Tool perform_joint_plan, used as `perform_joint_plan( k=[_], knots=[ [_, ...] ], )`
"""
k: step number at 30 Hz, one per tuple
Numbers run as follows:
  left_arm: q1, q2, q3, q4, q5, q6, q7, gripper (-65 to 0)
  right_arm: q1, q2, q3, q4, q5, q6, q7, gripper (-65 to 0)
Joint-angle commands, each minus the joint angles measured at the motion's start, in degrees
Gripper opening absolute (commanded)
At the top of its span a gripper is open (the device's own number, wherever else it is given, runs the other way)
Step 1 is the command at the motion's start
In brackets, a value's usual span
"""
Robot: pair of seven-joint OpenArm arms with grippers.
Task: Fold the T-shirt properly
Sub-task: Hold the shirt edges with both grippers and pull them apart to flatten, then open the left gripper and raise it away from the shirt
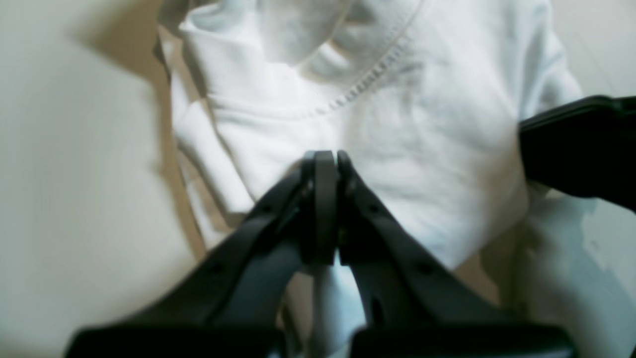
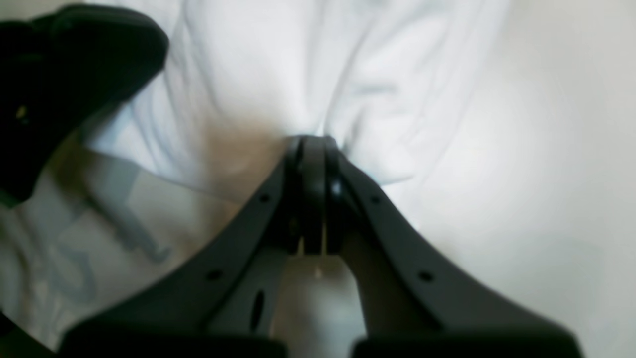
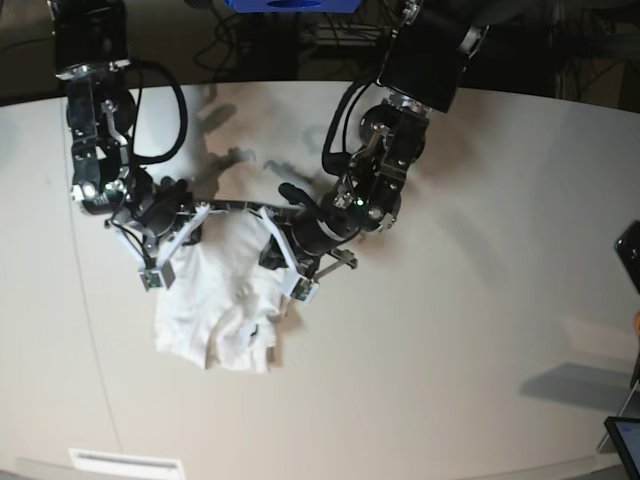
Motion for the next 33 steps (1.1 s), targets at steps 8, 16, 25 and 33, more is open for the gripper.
perform_joint_plan(
  k=[8,16,25,33],
  knots=[
    [-1.03,0.19,-0.51,0.85,3.93,0.43,0.45,-65.0,0.75,0.89,-2.04,-7.18,0.00,-0.14,6.13,-65.0],
    [-0.50,0.19,-0.60,4.10,3.76,0.43,0.71,-65.0,-0.65,0.98,-1.95,-1.38,0.00,-0.14,5.60,-65.0],
    [0.46,0.19,-0.68,15.53,3.67,0.43,0.80,-65.0,-1.00,0.98,-1.78,10.40,-0.09,-0.14,3.93,-65.0],
    [0.46,-1.22,-3.41,23.26,3.67,2.37,0.98,-65.0,0.84,1.59,1.39,13.21,-0.18,-0.23,3.84,-65.0]
  ],
)
